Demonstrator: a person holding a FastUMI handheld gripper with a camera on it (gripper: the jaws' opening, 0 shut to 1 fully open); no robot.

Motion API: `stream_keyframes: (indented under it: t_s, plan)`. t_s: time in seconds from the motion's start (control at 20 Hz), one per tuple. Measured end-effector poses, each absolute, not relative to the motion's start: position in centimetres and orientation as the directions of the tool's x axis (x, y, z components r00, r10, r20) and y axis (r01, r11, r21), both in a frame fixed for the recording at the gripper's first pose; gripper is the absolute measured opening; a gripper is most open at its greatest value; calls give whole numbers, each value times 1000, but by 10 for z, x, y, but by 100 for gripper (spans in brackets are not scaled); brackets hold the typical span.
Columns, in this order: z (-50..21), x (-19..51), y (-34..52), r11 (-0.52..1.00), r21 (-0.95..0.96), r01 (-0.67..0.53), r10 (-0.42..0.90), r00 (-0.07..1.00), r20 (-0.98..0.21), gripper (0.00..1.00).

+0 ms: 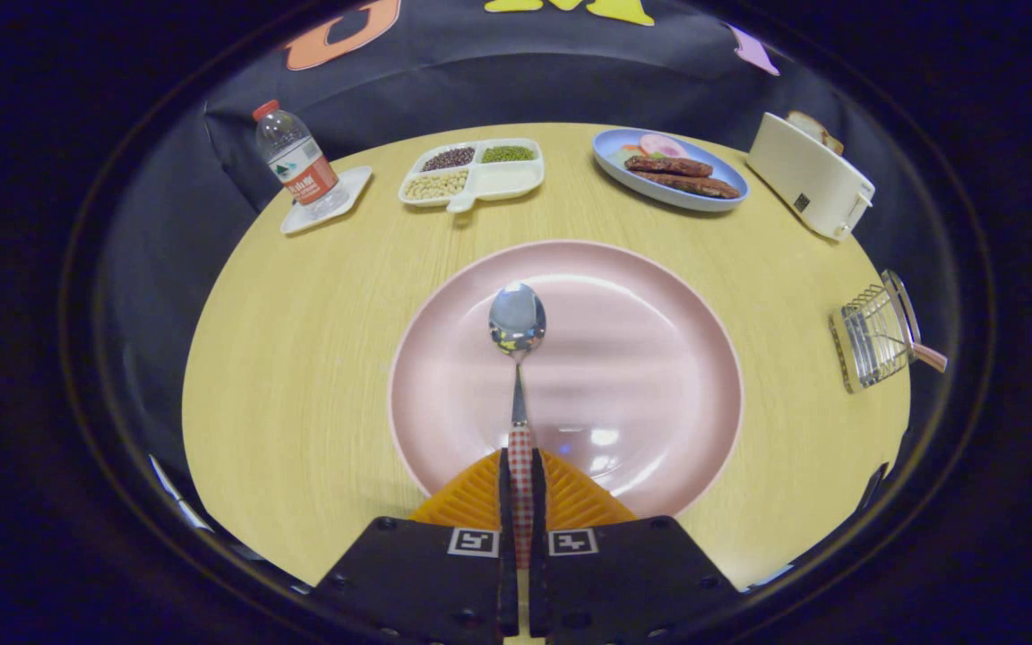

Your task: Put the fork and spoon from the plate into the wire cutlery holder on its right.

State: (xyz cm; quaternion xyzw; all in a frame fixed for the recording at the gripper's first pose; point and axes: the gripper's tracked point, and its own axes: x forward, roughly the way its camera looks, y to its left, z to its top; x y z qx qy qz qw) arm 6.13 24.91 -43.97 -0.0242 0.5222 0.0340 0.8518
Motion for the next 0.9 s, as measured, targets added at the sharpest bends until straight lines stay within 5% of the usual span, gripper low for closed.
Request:
stream_keyframes:
  t_s: [0.9]
  plan:
    - [-278, 82, 101, 990, -5, -142, 77, 570, -818, 5]
